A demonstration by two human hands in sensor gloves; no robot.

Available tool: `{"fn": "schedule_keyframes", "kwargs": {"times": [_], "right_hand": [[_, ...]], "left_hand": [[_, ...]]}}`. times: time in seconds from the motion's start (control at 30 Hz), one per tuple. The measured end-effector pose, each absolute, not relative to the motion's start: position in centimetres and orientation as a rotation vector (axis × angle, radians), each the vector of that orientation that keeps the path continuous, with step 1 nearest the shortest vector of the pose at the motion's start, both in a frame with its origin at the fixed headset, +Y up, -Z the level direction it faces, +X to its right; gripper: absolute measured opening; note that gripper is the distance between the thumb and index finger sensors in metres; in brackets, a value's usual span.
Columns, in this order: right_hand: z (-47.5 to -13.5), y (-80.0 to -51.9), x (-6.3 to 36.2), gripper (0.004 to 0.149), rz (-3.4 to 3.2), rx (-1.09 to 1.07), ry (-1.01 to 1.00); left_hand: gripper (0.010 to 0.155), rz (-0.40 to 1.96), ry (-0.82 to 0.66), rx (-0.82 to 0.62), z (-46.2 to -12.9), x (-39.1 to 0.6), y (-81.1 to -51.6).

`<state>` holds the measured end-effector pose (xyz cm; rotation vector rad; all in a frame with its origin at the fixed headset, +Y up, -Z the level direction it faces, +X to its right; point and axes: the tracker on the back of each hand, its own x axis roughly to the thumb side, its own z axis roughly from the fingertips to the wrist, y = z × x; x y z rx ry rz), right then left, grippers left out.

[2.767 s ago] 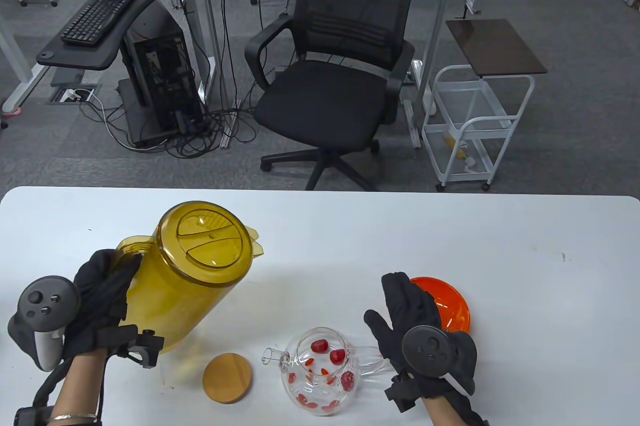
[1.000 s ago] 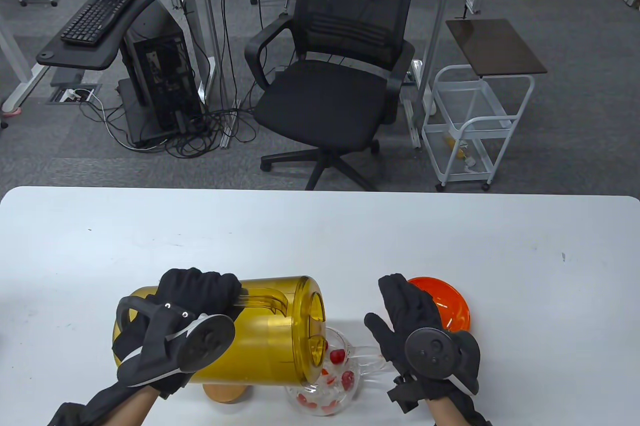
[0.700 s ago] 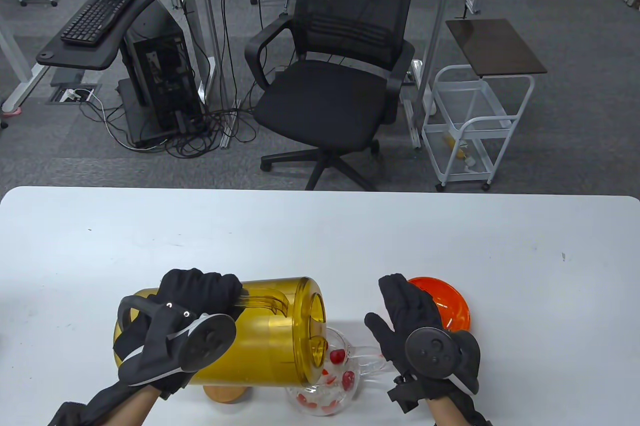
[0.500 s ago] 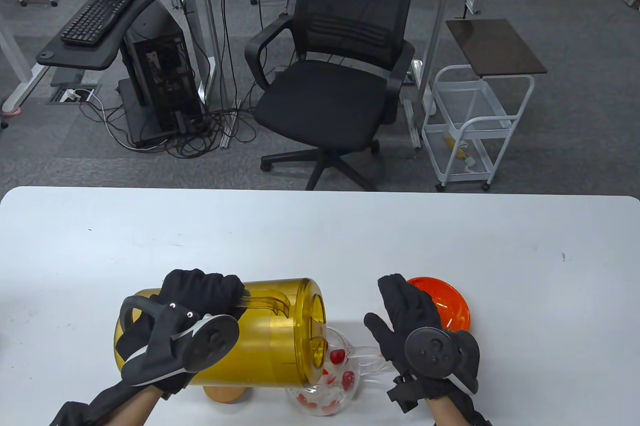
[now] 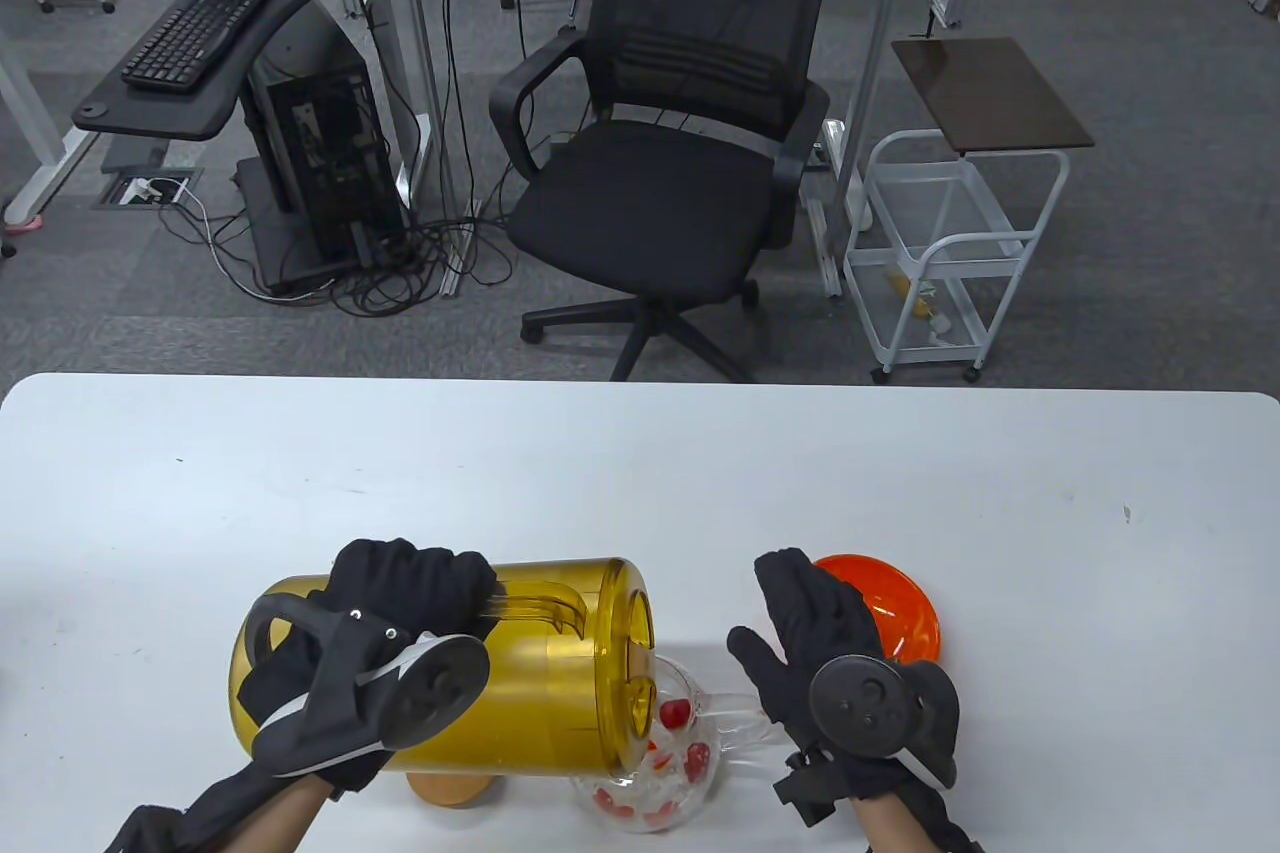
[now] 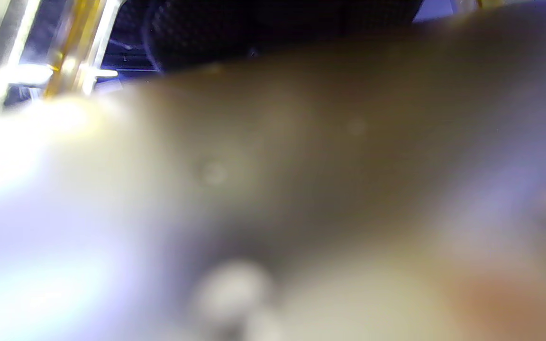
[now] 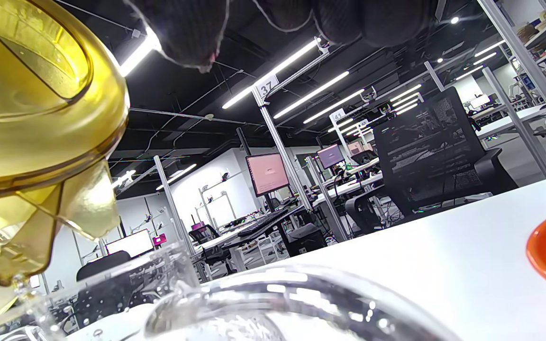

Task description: Make wolfberry and red date tea

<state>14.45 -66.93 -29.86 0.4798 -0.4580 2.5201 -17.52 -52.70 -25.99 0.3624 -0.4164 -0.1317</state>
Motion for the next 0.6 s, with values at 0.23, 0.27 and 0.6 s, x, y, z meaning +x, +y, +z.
{"fn": "schedule_keyframes", "kwargs": {"times": [0.23,0.27,0.6], "right_hand": [[-29.88,-66.91,14.48,0.069,2.514,0.480,-0.461],[-29.88,-66.91,14.49,0.069,2.513,0.479,-0.461],[-29.90,-66.94,14.51,0.069,2.513,0.480,-0.459]], "left_hand": [[0.031,-0.140,-0.415,0.358,-25.94,-17.34,-52.71],[0.031,-0.142,-0.415,0.359,-25.93,-17.33,-52.71],[0.031,-0.163,-0.412,0.358,-25.91,-17.21,-52.64]]}}
